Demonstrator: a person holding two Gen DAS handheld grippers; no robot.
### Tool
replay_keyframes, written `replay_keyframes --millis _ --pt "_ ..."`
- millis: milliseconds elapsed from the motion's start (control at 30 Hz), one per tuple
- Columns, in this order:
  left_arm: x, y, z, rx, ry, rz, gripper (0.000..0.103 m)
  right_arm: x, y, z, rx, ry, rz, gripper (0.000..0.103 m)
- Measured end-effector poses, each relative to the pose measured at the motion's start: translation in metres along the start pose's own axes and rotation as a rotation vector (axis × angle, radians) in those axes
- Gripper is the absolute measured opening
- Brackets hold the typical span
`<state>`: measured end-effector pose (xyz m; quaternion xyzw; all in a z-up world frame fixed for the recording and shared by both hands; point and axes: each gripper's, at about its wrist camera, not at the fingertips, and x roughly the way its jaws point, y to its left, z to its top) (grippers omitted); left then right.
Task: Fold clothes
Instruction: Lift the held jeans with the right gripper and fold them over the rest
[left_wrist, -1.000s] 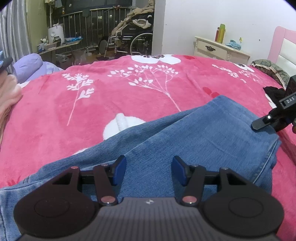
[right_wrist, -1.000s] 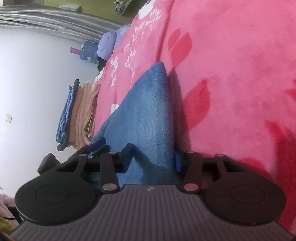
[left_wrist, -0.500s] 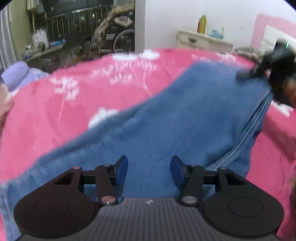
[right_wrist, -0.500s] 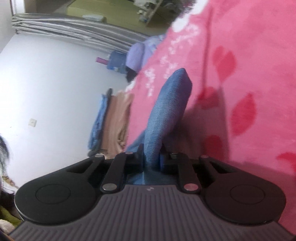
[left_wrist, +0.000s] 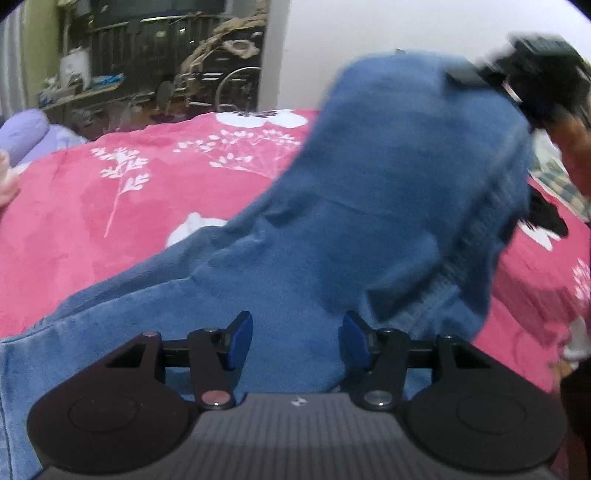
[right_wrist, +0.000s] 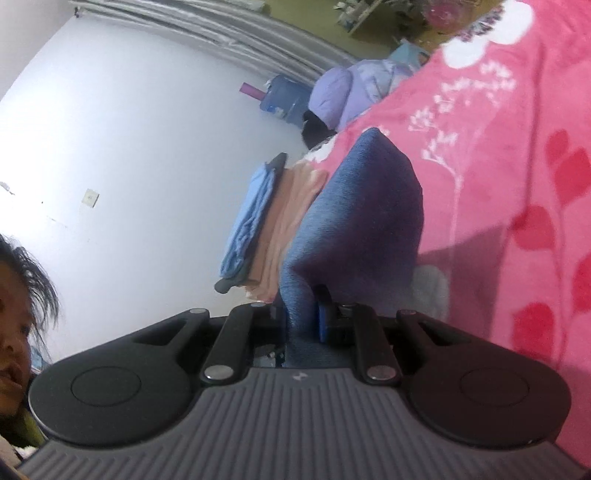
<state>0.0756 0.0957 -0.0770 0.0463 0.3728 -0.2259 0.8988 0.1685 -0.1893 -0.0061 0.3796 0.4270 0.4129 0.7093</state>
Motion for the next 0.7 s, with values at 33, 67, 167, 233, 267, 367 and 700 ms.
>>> replay_keyframes --millis 33,67,167,233,267,367,700 --pt "-0.001 -0.005 -0.002 0.033 -0.006 0.012 0.055 0.003 0.005 0.002 -0.005 0.003 0.001 0.013" --pt "-0.001 -0.010 -0.005 0.066 -0.012 0.024 0.054 0.006 0.008 0.004 -0.015 0.011 -0.003 0.013" --pt "-0.003 -0.025 -0.012 0.166 -0.031 0.059 0.051 0.008 0.011 0.002 -0.021 0.015 -0.017 0.013" --pt "-0.008 -0.032 -0.013 0.220 -0.050 0.060 0.050 0.007 0.011 -0.001 -0.019 0.012 -0.026 0.013" --pt "-0.010 -0.036 -0.014 0.239 -0.055 0.038 0.050 0.007 0.011 -0.002 -0.018 0.010 -0.031 0.013" --pt "-0.014 -0.048 -0.016 0.295 -0.071 -0.028 0.052 0.006 0.010 -0.006 -0.015 0.005 -0.044 0.013" --pt "-0.046 -0.047 -0.008 0.276 -0.103 -0.266 0.051 0.004 0.004 -0.008 0.007 -0.019 -0.034 0.013"
